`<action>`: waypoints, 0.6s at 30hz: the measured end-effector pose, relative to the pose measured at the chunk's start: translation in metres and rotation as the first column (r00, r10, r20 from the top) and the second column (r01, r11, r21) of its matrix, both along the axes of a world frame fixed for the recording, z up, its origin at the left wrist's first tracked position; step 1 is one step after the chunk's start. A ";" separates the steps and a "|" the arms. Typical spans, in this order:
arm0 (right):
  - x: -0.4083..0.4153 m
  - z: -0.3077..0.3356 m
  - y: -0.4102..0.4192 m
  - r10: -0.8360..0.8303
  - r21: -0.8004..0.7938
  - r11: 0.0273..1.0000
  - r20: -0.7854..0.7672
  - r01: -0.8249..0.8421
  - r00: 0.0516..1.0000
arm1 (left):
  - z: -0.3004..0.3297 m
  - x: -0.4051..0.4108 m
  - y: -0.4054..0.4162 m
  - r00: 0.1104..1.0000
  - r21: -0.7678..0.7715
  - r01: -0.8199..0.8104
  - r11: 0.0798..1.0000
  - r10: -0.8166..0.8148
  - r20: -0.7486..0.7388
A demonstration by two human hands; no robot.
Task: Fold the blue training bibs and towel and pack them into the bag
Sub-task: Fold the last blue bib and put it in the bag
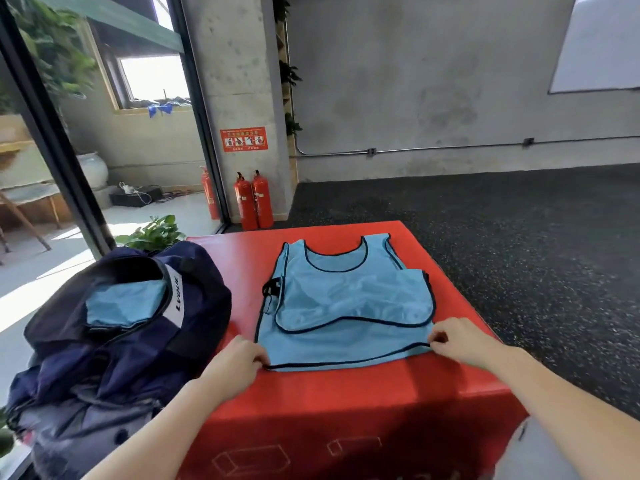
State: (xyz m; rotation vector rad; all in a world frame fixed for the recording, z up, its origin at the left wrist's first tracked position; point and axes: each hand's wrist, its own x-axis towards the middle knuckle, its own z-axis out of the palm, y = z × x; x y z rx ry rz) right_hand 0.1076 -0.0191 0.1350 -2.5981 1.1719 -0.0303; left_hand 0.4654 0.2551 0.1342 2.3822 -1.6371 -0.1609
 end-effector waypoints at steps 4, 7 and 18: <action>0.004 0.007 0.008 -0.063 -0.092 0.994 -0.075 0.056 0.995 | 0.003 -0.001 0.002 0.997 0.059 -0.055 0.997 0.051 0.060; 0.017 0.008 0.008 -0.091 -0.202 0.976 -0.060 0.077 0.994 | 0.007 -0.004 -0.008 0.996 0.036 -0.068 0.997 0.066 0.053; 0.096 -0.020 -0.021 0.130 -0.059 0.991 0.154 -0.122 0.979 | -0.004 -0.015 -0.100 0.990 -0.078 0.077 0.994 -0.085 -0.108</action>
